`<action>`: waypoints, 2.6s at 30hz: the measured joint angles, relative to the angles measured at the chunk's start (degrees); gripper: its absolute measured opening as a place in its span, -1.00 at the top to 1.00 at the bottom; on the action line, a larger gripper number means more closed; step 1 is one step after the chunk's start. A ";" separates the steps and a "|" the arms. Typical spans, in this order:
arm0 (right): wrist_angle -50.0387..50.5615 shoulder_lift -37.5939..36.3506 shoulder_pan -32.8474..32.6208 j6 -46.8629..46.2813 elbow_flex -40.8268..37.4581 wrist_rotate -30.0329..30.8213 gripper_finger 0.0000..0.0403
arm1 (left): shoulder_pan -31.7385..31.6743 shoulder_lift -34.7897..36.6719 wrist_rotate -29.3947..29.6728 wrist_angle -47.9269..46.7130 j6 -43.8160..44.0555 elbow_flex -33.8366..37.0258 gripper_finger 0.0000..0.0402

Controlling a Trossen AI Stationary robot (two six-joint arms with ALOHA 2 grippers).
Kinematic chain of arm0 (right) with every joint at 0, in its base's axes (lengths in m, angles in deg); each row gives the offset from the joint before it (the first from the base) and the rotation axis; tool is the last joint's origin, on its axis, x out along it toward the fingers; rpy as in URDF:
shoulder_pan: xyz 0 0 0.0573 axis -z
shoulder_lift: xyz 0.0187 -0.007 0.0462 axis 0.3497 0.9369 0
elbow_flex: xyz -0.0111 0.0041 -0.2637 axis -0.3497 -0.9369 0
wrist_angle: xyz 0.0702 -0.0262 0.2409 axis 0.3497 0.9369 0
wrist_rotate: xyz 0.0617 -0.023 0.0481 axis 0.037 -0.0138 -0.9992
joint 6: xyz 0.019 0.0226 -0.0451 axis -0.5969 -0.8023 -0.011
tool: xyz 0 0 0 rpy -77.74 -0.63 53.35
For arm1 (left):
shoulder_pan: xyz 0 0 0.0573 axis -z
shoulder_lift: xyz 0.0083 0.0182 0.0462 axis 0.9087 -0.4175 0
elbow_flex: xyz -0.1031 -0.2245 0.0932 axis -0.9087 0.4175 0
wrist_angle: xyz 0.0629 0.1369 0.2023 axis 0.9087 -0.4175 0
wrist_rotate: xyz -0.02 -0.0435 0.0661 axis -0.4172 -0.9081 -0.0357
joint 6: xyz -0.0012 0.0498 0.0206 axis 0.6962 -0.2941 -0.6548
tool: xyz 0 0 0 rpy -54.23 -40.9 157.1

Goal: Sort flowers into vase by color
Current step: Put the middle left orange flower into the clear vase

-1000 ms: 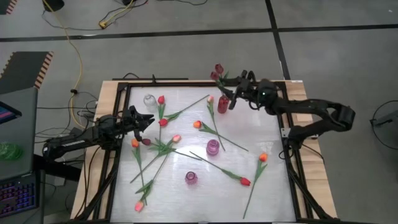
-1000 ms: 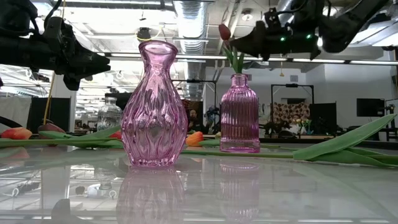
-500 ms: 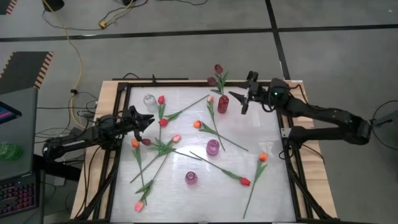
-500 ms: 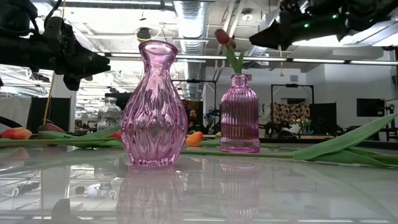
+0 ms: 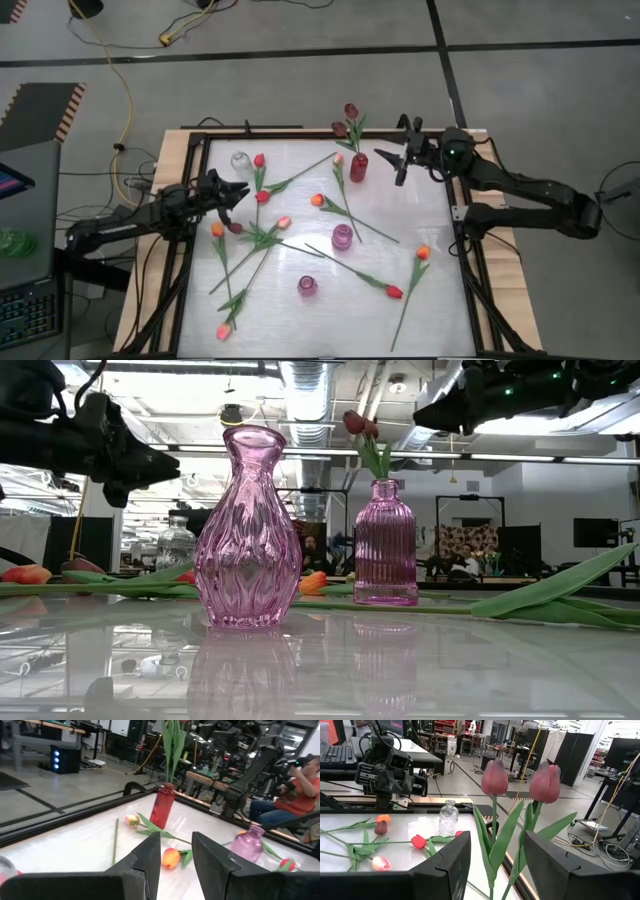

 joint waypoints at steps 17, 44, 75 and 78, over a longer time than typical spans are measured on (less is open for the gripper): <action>1.52 0.15 -0.04 -0.11 0.00 0.00 -0.03 | 0.00 -12.09 1.78 7.69 -0.90 -1.94 0.51; 4.61 0.15 -0.04 -0.04 0.00 0.00 -0.03 | 0.00 -37.42 1.74 -5.61 -6.45 -21.48 0.51; 10.18 0.17 -0.15 -0.05 0.00 -0.02 -0.03 | 5.87 -43.50 -25.20 -63.33 48.64 -33.53 0.51; 10.16 0.17 -0.15 -0.07 0.00 0.00 -0.03 | 7.67 -45.90 -25.46 -63.13 51.82 -33.53 0.51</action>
